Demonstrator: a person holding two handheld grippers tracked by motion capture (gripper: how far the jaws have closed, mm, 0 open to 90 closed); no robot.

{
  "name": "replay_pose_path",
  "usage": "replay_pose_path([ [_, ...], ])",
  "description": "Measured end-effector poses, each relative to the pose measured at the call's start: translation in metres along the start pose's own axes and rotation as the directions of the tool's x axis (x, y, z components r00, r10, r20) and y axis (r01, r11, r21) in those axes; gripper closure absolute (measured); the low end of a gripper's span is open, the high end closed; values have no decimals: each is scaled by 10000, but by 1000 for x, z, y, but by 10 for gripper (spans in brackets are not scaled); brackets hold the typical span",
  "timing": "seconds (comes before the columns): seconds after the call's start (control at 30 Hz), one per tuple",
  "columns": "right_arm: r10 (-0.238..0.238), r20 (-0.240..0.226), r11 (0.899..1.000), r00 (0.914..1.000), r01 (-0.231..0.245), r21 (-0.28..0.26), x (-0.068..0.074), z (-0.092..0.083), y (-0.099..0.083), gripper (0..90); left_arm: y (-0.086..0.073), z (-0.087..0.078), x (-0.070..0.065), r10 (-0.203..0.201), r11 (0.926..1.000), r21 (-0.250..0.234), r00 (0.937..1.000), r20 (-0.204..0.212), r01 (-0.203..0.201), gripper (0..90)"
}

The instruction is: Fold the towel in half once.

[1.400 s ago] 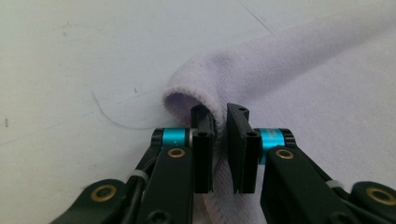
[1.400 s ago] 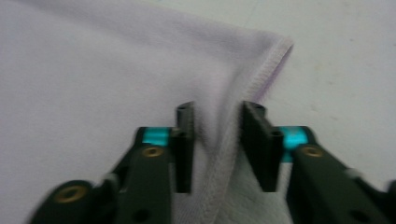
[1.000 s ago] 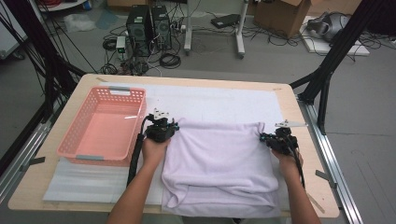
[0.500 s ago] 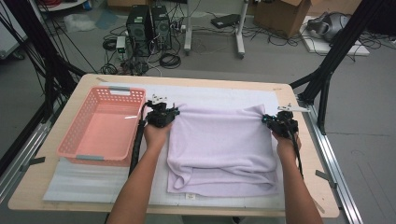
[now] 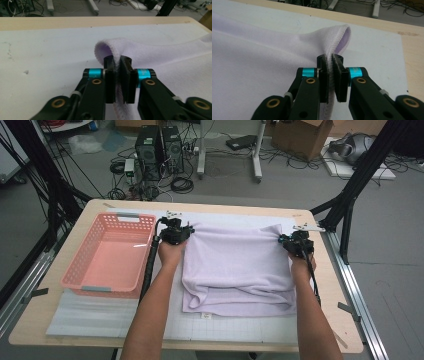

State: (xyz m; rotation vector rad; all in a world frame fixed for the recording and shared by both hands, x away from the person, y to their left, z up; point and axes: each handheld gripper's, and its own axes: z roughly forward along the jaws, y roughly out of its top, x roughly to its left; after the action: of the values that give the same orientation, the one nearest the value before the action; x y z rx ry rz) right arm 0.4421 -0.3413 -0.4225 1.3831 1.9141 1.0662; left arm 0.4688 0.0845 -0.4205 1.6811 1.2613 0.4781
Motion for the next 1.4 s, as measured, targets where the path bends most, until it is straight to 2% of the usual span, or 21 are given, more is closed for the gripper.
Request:
replay_pose_path([
  [0.07, 105, -55, 9998, 9999, -104, 164, 1, 2, -1, 728, 0, -1, 1, -235, 9996, 192, 9994, 251, 230, 697],
  [0.13, 309, -83, 9992, 9995, -307, 250, 2, 0, -1, 646, -1, -4, -1, -73, 9998, 173, 9994, 339, 67, 619],
  [0.17, 429, -143, 9988, 9990, -425, 248, 2, -2, 0, 634, -2, -6, -2, -135, 9998, 143, 9986, 517, 128, 591],
  [0.23, 367, -216, 9992, 9991, -363, 163, 4, -7, 1, 621, -2, -9, -5, 54, 9995, 298, 9969, 785, -78, 555],
  [0.3, 301, -302, 9995, 9991, -298, 80, 6, -13, 3, 606, -2, -13, -8, 218, 9996, 175, 9953, 945, -235, 535],
  [0.37, 378, -510, 9993, 9980, -379, 5, 7, -20, 4, 598, -4, -20, -11, 91, 9999, -140, 9926, 1211, -74, 533],
  [0.47, 597, -853, 9982, 9946, -604, -56, 7, -30, 0, 589, -8, -28, -14, 191, 9997, -185, 9906, 1356, -167, 528],
  [0.53, 733, -1007, 9973, 9922, -738, -12, 7, -36, -4, 588, -9, -33, -17, 290, 9995, 50, 9882, 1507, -301, 499],
  [0.6, 822, -1157, 9965, 9899, -802, 221, 8, -42, -7, 555, -13, -41, -22, 495, 9982, -419, 9870, 1527, -435, 511],
  [0.67, 864, -1357, 9956, 9870, -806, 475, 10, -48, -7, 544, -17, -47, -25, 476, 9985, -363, 9852, 1645, -421, 510],
  [0.73, 559, -1372, 9983, 9890, -528, 262, 14, -58, -7, 543, -23, -54, -28, 631, 9973, -465, 9841, 1661, -561, 505],
  [0.9, 362, -1501, 9993, 9880, -363, 20, 20, -82, -10, 521, -37, -70, -31, 542, 9974, -573, 9801, 1909, -440, 505],
  [0.93, 347, -1548, 9994, 9873, -353, -13, 21, -86, -13, 521, -38, -73, -33, 667, 9976, -320, 9796, 1895, -617, 504],
  [0.97, 369, -1659, 9993, 9855, -375, -6, 22, -91, -16, 519, -39, -76, -34, 800, 9967, -303, 9793, 1861, -757, 497],
  [1.03, 323, -1789, 9994, 9833, -339, -60, 24, -99, -20, 519, -42, -84, -37, 915, 9949, -604, 9774, 1904, -813, 505],
  [1.13, 114, -1961, 9997, 9805, -151, -173, 27, -110, -28, 522, -47, -93, -40, 1155, 9926, -593, 9730, 1999, -1056, 504],
  [1.23, -30, -2053, 9999, 9787, 9, -102, 30, -117, -36, 522, -56, -99, -42, 1433, 9896, -397, 9700, 1965, -1381, 497],
  [1.4, -385, -2098, 9991, 9770, 419, 116, 36, -124, -46, 523, -71, -105, -42, 1562, 9865, 181, 9688, 1923, -1627, 450],
])
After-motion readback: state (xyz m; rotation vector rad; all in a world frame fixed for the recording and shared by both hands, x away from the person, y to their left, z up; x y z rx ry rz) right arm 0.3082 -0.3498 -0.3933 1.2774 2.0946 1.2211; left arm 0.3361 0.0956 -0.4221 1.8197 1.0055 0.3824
